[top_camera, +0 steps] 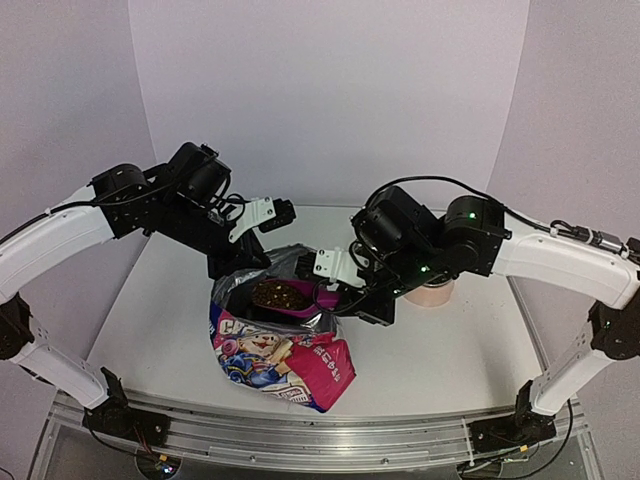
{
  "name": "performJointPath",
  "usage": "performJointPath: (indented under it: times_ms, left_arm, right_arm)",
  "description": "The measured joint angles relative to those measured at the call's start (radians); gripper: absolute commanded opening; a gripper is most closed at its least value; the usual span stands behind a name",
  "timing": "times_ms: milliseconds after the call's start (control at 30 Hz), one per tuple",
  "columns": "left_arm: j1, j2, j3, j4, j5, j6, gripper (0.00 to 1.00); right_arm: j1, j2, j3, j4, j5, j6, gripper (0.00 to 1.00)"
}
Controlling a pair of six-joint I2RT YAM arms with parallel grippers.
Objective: Serve the pet food
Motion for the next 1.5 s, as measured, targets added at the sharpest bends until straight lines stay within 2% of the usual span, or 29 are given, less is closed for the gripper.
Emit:
performJointPath:
  times_ms: [367,1000,1500]
  left_arm:
    - [0.033,0.005,0.008,0.007,-0.005,-0.001,0.0]
    - [0.109,0.04,0.042,0.0,0.046,0.004,0.0]
    - [0.119,0.026,-0.001,0.037,0.096,0.023,0.0]
  right_arm:
    - [0.0,-0.105,-0.005,-0.045,-0.001,0.018,0.0]
    - [-0.011,-0.19,0.005,-0.068,0.003,0.04,0.0]
    - [-0.153,-0.194,0.08,-0.071,-0.023,0.049,0.0]
